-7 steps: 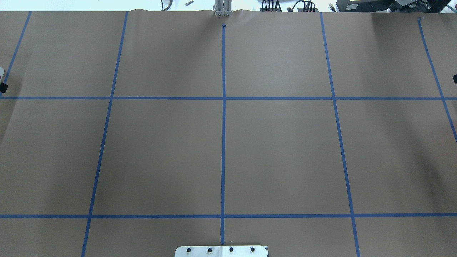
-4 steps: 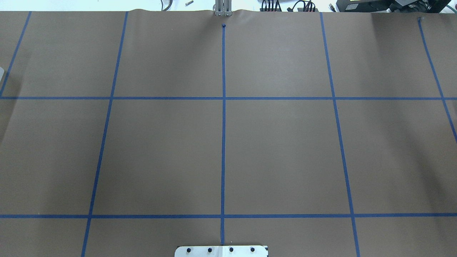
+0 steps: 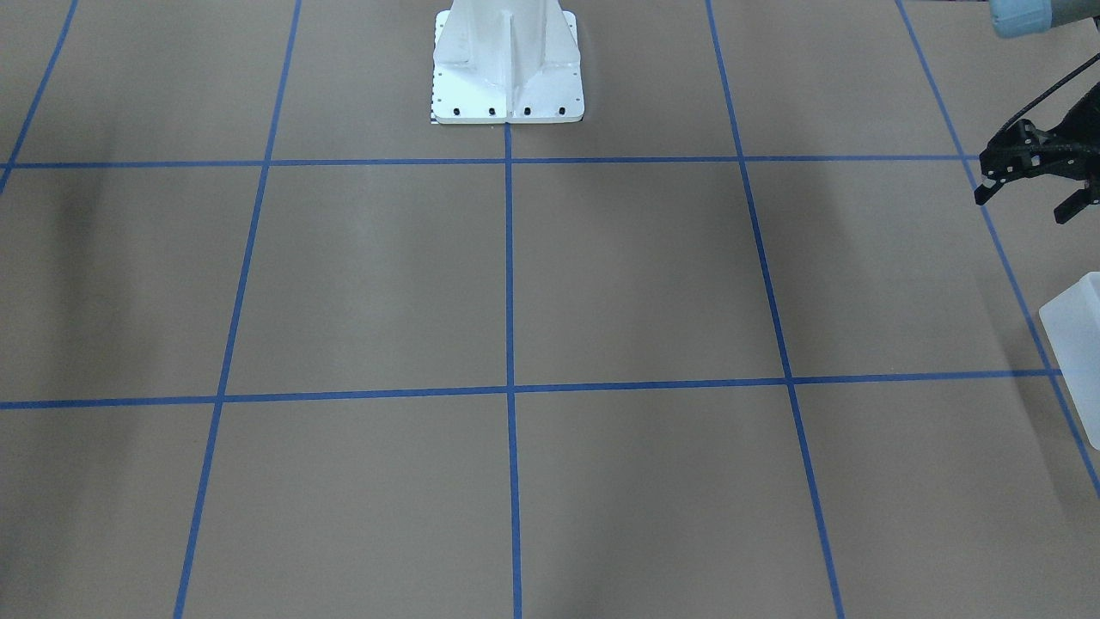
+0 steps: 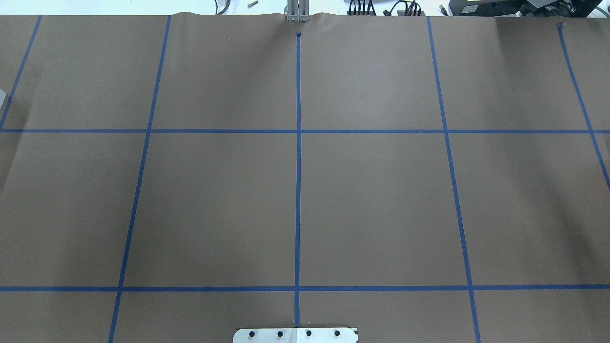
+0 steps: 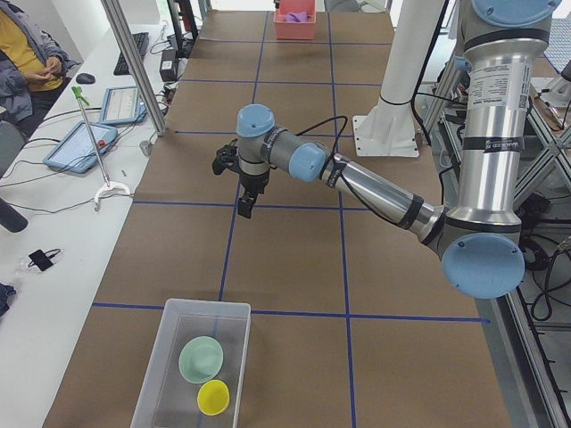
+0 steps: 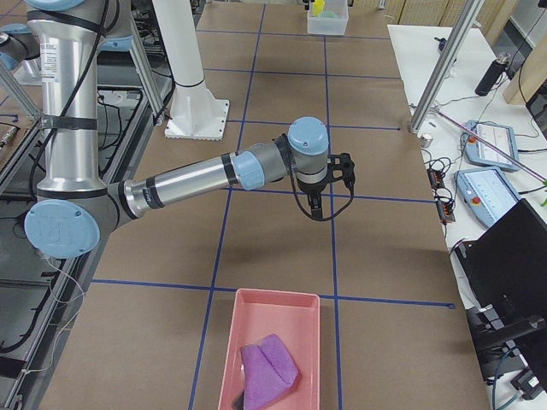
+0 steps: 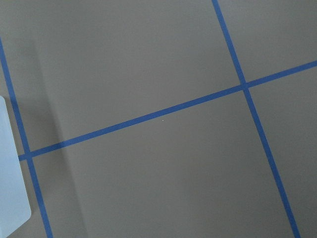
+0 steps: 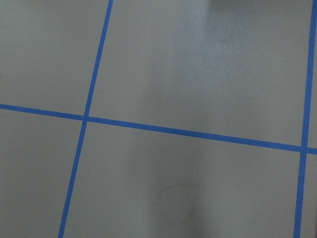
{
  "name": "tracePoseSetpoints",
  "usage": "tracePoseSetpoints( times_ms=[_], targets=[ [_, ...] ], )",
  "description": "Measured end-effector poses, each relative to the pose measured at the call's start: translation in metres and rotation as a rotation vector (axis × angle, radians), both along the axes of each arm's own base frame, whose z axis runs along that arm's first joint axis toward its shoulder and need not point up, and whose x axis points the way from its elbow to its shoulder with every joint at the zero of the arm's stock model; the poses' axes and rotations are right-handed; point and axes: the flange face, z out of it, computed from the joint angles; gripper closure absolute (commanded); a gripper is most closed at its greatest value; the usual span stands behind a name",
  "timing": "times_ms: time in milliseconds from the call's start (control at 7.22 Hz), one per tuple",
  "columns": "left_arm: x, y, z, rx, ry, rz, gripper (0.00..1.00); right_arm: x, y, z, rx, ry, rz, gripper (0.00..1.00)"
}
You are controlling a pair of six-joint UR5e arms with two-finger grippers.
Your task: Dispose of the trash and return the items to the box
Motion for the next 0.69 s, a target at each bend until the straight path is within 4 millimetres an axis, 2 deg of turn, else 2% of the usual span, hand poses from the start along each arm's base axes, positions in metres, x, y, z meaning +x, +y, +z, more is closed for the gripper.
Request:
tracePoseSetpoints(
  times_ms=[692],
  targets=[
    [-0.0002, 0.0, 0.0024, -0.01, 0.006, -0.003, 0.02, -0.0068, -0.009, -0.0034, 0.036, 0.037, -0.002, 0.0]
  ],
)
